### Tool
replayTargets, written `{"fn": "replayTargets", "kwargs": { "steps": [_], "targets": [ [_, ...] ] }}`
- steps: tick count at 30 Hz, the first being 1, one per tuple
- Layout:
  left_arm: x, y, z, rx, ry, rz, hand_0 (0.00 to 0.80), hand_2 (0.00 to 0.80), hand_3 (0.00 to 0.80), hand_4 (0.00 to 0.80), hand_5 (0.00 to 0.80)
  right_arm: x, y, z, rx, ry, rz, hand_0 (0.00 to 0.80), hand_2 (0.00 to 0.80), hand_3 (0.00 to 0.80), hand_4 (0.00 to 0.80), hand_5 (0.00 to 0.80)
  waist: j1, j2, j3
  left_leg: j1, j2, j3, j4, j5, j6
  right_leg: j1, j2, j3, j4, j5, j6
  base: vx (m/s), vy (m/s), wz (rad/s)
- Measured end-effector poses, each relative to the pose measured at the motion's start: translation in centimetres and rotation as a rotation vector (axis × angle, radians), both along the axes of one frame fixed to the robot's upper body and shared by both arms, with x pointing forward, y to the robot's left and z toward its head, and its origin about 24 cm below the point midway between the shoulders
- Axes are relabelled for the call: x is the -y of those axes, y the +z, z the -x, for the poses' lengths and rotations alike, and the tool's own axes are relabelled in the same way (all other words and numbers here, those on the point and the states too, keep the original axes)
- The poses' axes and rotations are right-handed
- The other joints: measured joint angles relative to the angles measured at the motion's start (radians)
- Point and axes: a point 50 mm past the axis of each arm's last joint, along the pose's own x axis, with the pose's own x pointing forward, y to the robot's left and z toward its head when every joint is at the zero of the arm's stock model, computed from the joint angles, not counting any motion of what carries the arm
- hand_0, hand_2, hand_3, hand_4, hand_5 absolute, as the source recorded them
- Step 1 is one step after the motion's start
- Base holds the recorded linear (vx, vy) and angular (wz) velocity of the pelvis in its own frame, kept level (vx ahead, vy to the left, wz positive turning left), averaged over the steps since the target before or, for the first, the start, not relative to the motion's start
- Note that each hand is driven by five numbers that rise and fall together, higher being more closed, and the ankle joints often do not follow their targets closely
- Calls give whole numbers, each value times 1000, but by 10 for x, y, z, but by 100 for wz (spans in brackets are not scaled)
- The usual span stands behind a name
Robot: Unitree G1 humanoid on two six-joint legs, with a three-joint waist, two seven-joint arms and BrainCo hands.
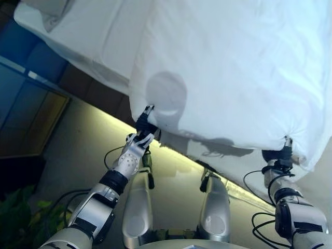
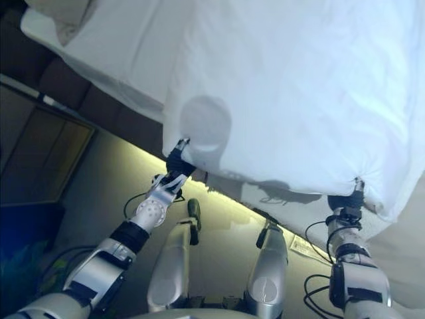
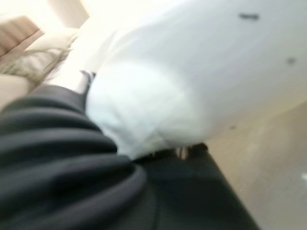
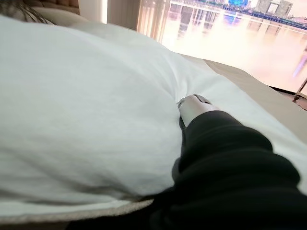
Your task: Make the bed neatly
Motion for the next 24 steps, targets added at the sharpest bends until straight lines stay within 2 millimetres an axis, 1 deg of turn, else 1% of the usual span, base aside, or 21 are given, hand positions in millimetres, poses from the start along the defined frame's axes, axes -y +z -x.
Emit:
{"fn": "replayTargets", "kwargs": {
  "steps": [1,2,3,4,5,6,7,8,9,10,11,12,13,16,19,20,21,22,24],
  "targets": [
    [-9,-6,2,-25,43,11,800,800,800,800,800,-13,-6,1,-10,34,15,800,800,800,800,800,-1,-5,-16,8,-15,23,20,-15,12,14,-3,4,-24,30,-7,-8,426,-35],
    [-16,-8,3,-34,74,26,800,800,800,800,800,-21,-9,2,-13,66,26,800,800,800,800,800,-1,-8,-22,17,-27,46,38,-34,19,18,-11,5,-25,46,-5,8,391,-43],
    [-24,-11,5,-48,112,41,800,800,800,800,800,-32,-12,1,-23,106,40,800,800,800,800,800,0,-5,-25,28,-26,53,48,-53,27,22,-21,13,-9,64,-9,27,335,-32],
    [-31,-16,6,-68,147,56,800,800,800,800,800,-39,-19,7,-52,130,43,800,800,800,800,800,-3,4,-32,37,-35,52,58,-72,43,21,-24,11,13,81,-19,50,252,-18],
    [-40,-23,8,-100,186,68,800,800,800,800,800,-49,-30,15,-83,158,31,800,800,800,800,800,-5,11,-42,61,-29,54,46,-75,53,14,-26,14,67,90,-18,86,130,-5],
    [-45,-30,12,-123,211,82,800,800,800,800,800,-57,-39,23,-111,178,16,800,800,800,800,800,-1,16,-58,83,-22,49,22,-72,55,-7,-7,14,149,62,0,133,-13,-3],
    [-50,-38,19,-146,230,95,800,800,800,800,800,-68,-50,33,-147,201,-1,800,800,800,800,800,6,18,-83,101,-10,40,-10,-59,51,-27,44,17,235,-10,10,154,-113,5],
    [-55,-47,26,-166,252,109,800,800,800,800,800,-80,-58,40,-173,223,-11,800,800,800,800,800,1,15,-107,130,-7,20,-65,-29,40,-17,118,16,270,-88,-10,136,-161,24],
    [-55,-51,30,-180,265,133,800,800,800,800,800,-87,-64,47,-199,234,-13,800,800,800,800,800,0,11,-118,179,-9,-1,-137,13,26,30,197,9,233,-146,-47,99,-175,46],
    [-54,-54,32,-185,265,137,800,800,800,800,800,-89,-68,52,-222,239,-1,800,800,800,800,800,-1,5,-126,218,-12,-4,-194,46,15,89,255,-15,126,-168,-85,22,-122,51],
    [-50,-57,35,-190,267,152,800,800,800,800,800,-88,-69,53,-246,238,21,800,800,800,800,800,-1,0,-134,236,-23,-8,-218,62,6,157,283,-30,16,-163,-158,-32,-63,42],
    [-45,-61,38,-204,265,170,800,800,800,800,800,-84,-67,50,-262,231,42,800,800,800,800,800,-4,21,-141,246,-10,-22,-234,74,0,197,307,-35,-50,-127,-164,-67,1,22],
    [-41,-64,40,-215,264,198,800,800,800,800,800,-83,-66,47,-286,229,62,800,800,800,800,800,0,24,-150,264,-8,-23,-259,80,-8,208,318,-43,-68,-120,-167,-48,23,4],
    [-42,-72,48,-242,281,229,800,800,800,800,800,-84,-54,33,-289,234,106,800,800,800,800,800,0,27,-164,269,13,-23,-274,92,-24,210,336,-39,-91,-113,-179,-1,59,-13],
    [-45,-78,55,-261,295,241,800,800,800,800,800,-86,-50,29,-304,248,131,800,800,800,800,800,1,28,-166,271,21,-24,-244,93,-27,215,332,-35,-86,-115,-187,56,145,-18],
    [-45,-79,55,-263,299,250,800,800,800,800,800,-86,-51,29,-314,250,136,800,800,800,800,800,1,25,-165,259,22,-29,-211,91,-37,216,320,-27,-86,-116,-199,144,262,-22],
    [-46,-80,57,-268,303,253,800,800,800,800,800,-87,-52,30,-326,255,142,800,800,800,800,800,1,23,-164,232,41,-34,-153,68,-58,224,315,-20,-88,-114,-202,193,339,-25],
    [-48,-82,59,-273,311,259,800,800,800,800,800,-88,-53,32,-336,255,144,800,800,800,800,800,0,24,-166,236,93,-39,-137,65,-74,241,316,-17,-94,-115,-204,214,409,-22],
    [-47,-84,61,-279,319,284,800,800,800,800,800,-87,-54,36,-352,247,152,800,800,800,800,800,-3,34,-173,251,203,-66,-165,76,-99,254,320,-8,-85,-122,-198,205,452,-18]
  ]
}}
